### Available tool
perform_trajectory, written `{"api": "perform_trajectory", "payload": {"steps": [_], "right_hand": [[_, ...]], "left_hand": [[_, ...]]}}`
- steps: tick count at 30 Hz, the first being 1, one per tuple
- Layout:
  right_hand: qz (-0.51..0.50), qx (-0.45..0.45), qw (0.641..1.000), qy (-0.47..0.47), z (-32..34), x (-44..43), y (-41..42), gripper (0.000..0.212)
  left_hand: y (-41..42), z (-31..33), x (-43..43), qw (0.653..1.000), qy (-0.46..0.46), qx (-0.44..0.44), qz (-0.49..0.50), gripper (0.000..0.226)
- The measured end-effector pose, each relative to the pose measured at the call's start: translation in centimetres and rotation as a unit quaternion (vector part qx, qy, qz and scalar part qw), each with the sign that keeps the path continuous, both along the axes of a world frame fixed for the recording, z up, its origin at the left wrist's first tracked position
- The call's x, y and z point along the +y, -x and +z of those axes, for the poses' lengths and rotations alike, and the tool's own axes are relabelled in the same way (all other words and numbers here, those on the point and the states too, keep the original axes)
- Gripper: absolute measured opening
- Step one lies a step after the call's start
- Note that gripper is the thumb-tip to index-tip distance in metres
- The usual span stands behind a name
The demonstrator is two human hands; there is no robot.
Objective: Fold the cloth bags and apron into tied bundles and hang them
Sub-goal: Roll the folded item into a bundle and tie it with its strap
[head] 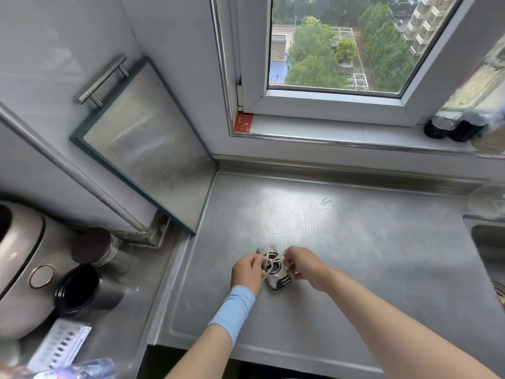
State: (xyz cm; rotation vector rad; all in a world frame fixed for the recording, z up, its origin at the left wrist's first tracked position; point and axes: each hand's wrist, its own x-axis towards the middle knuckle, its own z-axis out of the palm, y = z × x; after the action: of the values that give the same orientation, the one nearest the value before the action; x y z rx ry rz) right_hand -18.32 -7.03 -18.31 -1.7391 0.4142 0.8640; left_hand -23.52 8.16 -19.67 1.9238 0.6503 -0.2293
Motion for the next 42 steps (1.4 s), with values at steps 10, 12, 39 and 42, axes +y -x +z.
{"api": "perform_trajectory", "payload": {"steps": [10,12,39,42], "right_hand": [[0.125,-0.048,0.985,0.113,-0.7,-0.2,-0.5,0.030],[0.125,-0.040,0.984,0.121,-0.4,0.0,-0.5,0.028],[0.095,-0.072,0.962,0.246,-0.8,2.4,-2.5,0.015],[0.196,-0.071,0.927,0.310,-0.2,2.2,-2.6,0.020]], "left_hand": [[-1.0,-0.6,1.6,0.998,-0.025,-0.009,0.058,0.021],[-0.9,-0.5,1.1,0.995,0.059,-0.007,0.084,0.021],[-4.1,-0.4,2.4,0.880,0.401,0.135,0.215,0.020],[-4.2,0.0,3.0,0.930,0.317,0.149,0.112,0.019]]}}
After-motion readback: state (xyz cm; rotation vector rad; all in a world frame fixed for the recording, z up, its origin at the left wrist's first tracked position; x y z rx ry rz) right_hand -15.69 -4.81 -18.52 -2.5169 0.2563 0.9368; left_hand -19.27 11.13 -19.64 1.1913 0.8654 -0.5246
